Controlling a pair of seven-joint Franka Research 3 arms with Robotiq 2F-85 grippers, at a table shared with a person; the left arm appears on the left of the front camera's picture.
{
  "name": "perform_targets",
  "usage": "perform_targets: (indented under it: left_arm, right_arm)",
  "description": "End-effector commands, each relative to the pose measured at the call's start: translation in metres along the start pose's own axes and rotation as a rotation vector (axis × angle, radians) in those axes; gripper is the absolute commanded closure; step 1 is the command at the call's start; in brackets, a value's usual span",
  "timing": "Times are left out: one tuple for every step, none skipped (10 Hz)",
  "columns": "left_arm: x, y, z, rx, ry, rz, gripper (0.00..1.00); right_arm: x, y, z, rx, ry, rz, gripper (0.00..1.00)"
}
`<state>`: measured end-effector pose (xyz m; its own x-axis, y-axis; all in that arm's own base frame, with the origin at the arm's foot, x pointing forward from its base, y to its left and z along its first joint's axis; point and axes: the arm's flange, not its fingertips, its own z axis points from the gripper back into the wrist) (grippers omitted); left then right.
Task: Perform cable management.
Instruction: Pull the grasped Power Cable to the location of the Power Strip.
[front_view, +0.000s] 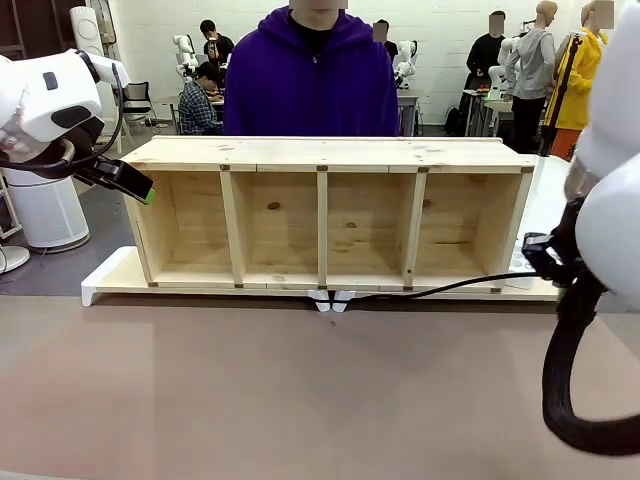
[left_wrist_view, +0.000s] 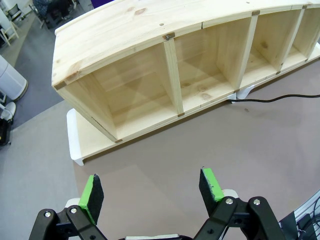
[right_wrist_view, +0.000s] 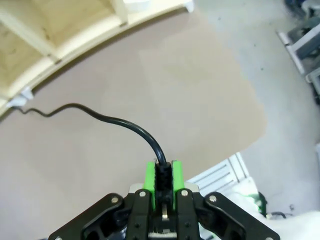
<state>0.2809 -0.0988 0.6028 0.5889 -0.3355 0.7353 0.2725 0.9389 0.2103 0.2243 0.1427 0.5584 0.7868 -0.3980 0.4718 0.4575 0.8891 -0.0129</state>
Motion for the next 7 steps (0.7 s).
perform_targets:
  left_arm:
    - [0.001,-0.001,-0.001,0.002,-0.011,-0.004,0.00]
    - [0.001,-0.001,-0.001,0.002,-0.011,-0.004,0.00]
    - [0.001,-0.001,-0.001,0.002,-0.011,-0.004,0.00]
    - [0.001,-0.001,-0.001,0.002,-0.011,-0.004,0.00]
    - [0.001,-0.001,-0.001,0.002,-0.011,-0.004,0.00]
    - [0.001,-0.001,-0.001,0.002,-0.011,-0.004,0.00]
    - [0.001,-0.001,-0.001,0.002,-0.011,-0.004,0.00]
  right_arm:
    - [0.009,-0.021,-0.041,-0.029,-0.035,0.020,0.84]
    - [0.024,-0.015,-0.045,-0.051,-0.061,0.027,0.84]
    - [0.038,-0.006,-0.049,-0.087,-0.071,0.022,0.84]
    - [0.054,0.002,-0.050,-0.128,-0.085,-0.002,0.84]
    - [0.068,0.006,-0.050,-0.170,-0.102,-0.039,0.84]
    - [0.078,0.007,-0.050,-0.191,-0.120,-0.072,0.84]
    - [0.083,0.009,-0.051,-0.187,-0.123,-0.081,0.84]
